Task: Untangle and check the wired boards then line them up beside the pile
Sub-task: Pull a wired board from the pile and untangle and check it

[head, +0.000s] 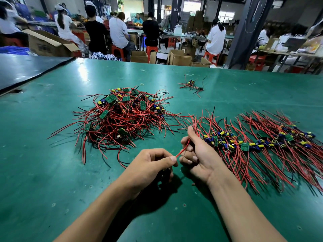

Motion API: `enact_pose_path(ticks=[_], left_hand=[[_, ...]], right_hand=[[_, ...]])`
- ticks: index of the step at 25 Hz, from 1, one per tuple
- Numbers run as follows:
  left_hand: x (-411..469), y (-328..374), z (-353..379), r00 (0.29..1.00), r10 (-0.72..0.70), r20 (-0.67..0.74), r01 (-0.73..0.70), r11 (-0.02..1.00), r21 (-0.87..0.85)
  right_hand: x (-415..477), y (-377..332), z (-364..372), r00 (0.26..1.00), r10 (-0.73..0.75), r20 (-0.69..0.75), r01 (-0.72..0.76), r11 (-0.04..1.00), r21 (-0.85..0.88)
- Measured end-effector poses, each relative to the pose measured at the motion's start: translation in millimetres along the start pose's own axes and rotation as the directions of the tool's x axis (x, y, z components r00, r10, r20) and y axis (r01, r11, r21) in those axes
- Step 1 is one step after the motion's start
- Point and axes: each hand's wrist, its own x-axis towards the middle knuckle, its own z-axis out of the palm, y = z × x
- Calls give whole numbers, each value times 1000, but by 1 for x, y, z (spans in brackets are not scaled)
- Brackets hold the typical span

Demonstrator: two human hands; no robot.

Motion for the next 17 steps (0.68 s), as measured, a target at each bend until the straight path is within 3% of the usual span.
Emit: enact_pose_path(ticks=[3, 6, 9, 11, 14, 17], left_hand=[[1, 1, 0, 1000, -4, -14, 4, 1000, 15], [0, 5, -3, 998, -42, -52, 37, 995, -90], [-1, 12, -6, 997, -71, -10, 68, 979, -190], [-2, 12, -6, 997, -70, 29, 74, 977, -200], [-3, 12, -2, 996, -66, 64, 74, 987, -146], [-1, 7, -1, 997, -58, -52, 54, 997, -60]], right_hand=[[2, 0, -5, 992, -129, -3, 128, 986, -108], [1, -3, -11, 953, -299, 46, 299, 908, -294], [-3, -11, -12, 943, -316, 99, 330, 865, -379], [-5, -17, -10, 970, -238, 54, 242, 918, -314], [-8, -23, -10, 996, -64, 66, 68, 996, -53], [-9, -21, -7, 999, -34, 38, 34, 999, 14]])
